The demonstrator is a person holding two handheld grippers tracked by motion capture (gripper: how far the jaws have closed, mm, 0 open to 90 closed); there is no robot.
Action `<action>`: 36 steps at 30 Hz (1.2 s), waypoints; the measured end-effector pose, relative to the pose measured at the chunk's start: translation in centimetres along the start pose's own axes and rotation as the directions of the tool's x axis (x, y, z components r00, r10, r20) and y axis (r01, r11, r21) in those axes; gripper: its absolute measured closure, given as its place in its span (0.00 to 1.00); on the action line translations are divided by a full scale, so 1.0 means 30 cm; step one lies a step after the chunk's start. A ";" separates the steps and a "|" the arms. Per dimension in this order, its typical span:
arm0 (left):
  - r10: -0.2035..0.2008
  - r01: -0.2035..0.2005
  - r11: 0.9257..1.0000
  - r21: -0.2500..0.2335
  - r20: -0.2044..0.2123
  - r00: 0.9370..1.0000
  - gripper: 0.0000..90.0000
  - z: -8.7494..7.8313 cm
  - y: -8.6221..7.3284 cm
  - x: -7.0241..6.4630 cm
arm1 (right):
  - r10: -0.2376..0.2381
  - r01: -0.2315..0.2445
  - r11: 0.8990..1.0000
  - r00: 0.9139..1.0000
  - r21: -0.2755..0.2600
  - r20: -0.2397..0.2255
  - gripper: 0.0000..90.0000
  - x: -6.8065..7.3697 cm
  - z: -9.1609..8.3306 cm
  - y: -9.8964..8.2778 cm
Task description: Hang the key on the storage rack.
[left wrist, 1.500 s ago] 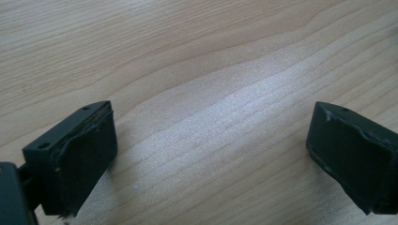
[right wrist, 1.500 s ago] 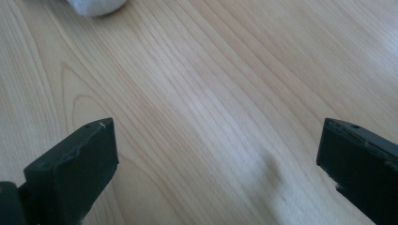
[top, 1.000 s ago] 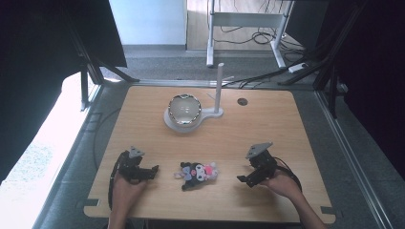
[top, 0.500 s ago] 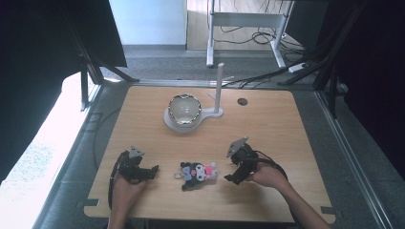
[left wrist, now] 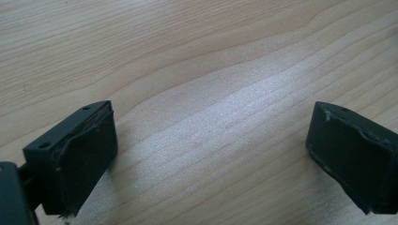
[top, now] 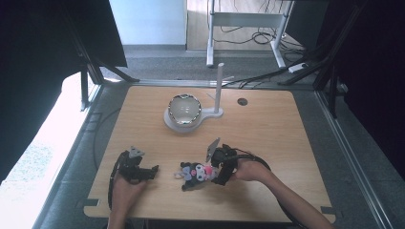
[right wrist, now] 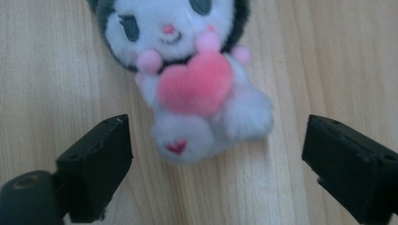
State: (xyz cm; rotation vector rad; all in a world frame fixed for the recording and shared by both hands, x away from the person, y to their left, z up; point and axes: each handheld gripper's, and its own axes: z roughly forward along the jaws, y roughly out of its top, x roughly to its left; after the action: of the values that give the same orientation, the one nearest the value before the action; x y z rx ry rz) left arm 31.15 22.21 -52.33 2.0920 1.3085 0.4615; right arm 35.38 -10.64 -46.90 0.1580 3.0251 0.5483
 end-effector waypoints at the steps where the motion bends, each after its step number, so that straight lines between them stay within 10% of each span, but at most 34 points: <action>1: 0.000 0.000 1.000 0.000 0.000 1.000 0.03 0.000 0.000 0.000 | -0.006 0.006 1.000 1.000 0.012 -0.009 0.12 0.000 0.006 0.010; 11: 0.002 -0.002 1.000 0.000 -0.001 1.000 0.03 0.000 0.000 0.000 | -0.122 0.128 0.984 0.991 0.123 -0.053 0.21 0.007 0.069 0.107; 19: 0.001 -0.001 1.000 0.000 0.000 1.000 0.03 0.000 0.000 0.000 | -0.156 0.173 0.958 0.984 0.229 -0.091 0.47 0.011 0.094 0.142; 36: -0.002 0.002 1.000 -0.001 0.000 1.000 0.03 0.000 0.000 0.000 | -0.030 0.043 0.989 0.996 0.142 -0.090 0.50 -0.041 -0.016 0.115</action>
State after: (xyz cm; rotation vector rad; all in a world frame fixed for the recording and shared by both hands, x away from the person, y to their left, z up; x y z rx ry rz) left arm 31.14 22.19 -52.34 2.0891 1.3101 0.4617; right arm 36.86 -7.72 -45.17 0.0871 3.1454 0.3430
